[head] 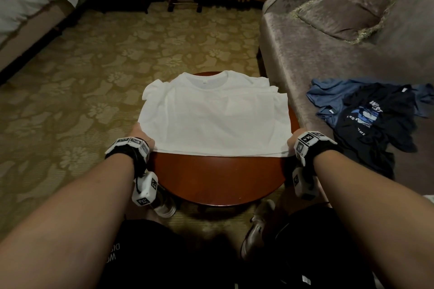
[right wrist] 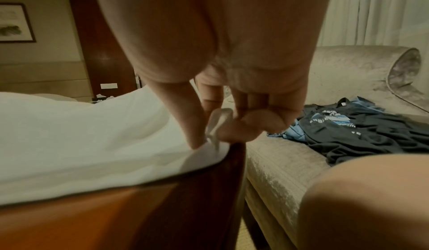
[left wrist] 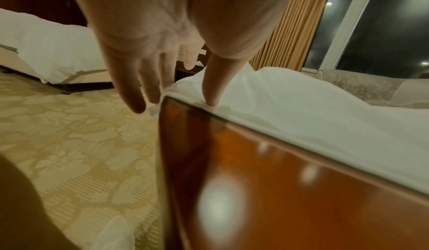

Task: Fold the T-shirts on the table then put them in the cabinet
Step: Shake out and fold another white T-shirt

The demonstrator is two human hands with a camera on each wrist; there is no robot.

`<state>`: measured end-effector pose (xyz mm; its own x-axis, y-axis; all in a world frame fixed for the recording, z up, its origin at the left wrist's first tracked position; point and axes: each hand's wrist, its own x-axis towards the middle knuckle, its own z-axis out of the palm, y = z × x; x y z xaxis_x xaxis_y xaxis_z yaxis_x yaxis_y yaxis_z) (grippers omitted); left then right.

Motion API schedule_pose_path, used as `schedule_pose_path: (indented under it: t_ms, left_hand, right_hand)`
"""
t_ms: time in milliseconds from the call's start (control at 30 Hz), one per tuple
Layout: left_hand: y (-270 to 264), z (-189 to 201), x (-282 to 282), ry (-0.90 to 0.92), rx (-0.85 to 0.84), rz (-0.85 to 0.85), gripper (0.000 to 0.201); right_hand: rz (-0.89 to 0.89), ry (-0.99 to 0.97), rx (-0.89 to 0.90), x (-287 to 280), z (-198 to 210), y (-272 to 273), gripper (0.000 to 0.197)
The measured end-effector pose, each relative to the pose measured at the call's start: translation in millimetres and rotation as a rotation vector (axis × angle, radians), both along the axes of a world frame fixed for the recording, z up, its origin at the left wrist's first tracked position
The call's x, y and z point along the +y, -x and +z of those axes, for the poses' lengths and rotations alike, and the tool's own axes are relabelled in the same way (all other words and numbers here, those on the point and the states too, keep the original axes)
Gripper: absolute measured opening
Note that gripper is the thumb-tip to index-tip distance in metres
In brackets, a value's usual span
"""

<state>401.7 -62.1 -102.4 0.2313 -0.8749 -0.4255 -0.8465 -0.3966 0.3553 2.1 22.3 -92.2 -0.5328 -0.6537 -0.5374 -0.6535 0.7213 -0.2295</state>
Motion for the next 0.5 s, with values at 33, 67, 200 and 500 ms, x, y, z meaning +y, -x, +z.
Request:
schedule_pose_path:
  t_ms: [33,67,200,500]
  left_hand:
    - [-1.1,-0.7,-1.5,-0.001,0.023,0.009,0.061]
    - [-1.0,0.4,-1.4,0.001,0.042,0.024,0.064]
    - [0.7,2.5,0.5,-0.022,0.169,0.125,0.091]
    - [0.2,-3.2,-4.1,0.038,0.032,0.167,0.047]
  right_hand:
    - [-0.003,-0.009,0.011,0.9,-0.7,-4.5,0.04]
    - [0.022,-0.042,0.034,-0.3,-2.7,-3.5,0.035]
    - [-0.005,-0.014,0.101,-4.8,6.9,-9.6,0.016]
    - [0.004,0.015,0.249,-0.4,24.0,-8.4,0.02]
